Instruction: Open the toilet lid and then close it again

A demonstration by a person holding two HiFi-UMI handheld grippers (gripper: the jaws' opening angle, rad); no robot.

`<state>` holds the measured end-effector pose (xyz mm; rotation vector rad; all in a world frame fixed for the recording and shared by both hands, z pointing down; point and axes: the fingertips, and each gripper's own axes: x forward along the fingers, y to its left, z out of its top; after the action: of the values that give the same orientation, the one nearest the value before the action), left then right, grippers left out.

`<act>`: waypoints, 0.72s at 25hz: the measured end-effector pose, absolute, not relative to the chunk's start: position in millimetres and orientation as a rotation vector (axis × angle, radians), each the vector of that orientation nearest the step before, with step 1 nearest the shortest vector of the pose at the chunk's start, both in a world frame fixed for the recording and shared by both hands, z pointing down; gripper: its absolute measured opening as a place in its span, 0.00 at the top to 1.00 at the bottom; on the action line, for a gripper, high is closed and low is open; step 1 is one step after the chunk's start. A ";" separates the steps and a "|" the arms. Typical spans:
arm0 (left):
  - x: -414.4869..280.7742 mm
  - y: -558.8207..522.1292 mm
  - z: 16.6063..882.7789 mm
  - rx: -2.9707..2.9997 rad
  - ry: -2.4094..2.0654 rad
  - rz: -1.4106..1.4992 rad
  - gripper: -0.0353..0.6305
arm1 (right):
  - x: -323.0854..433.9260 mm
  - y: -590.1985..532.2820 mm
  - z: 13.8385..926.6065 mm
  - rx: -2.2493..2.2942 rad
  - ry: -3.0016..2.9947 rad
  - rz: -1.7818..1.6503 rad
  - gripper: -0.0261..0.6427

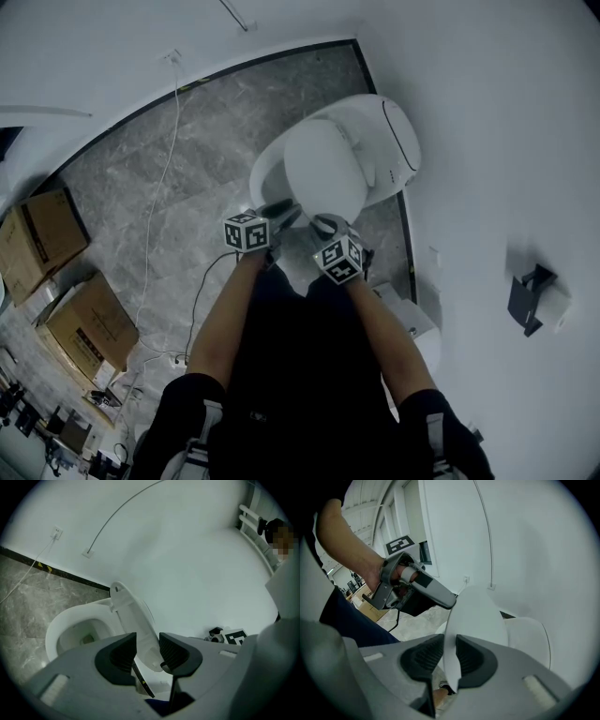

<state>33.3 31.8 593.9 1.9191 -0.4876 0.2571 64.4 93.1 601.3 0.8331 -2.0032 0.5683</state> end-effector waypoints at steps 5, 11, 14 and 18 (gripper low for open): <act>28.0 30.8 597.5 1.902 -0.492 0.235 0.74 | 56.9 95.0 608.7 0.784 -2.012 0.574 0.82; 29.9 25.5 605.5 1.886 -0.504 0.240 0.75 | 46.2 99.8 617.5 0.736 -2.015 0.566 0.82; 25.3 23.1 613.5 1.890 -0.502 0.253 0.80 | 41.5 99.4 622.1 0.732 -2.016 0.563 0.82; 16.6 25.1 620.8 1.892 -0.491 0.269 0.83 | 35.7 102.5 628.2 0.729 -2.007 0.579 0.82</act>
<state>16.6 25.1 620.8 1.8920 -0.4909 0.2690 35.7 102.5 628.2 0.7286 -2.0066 0.5795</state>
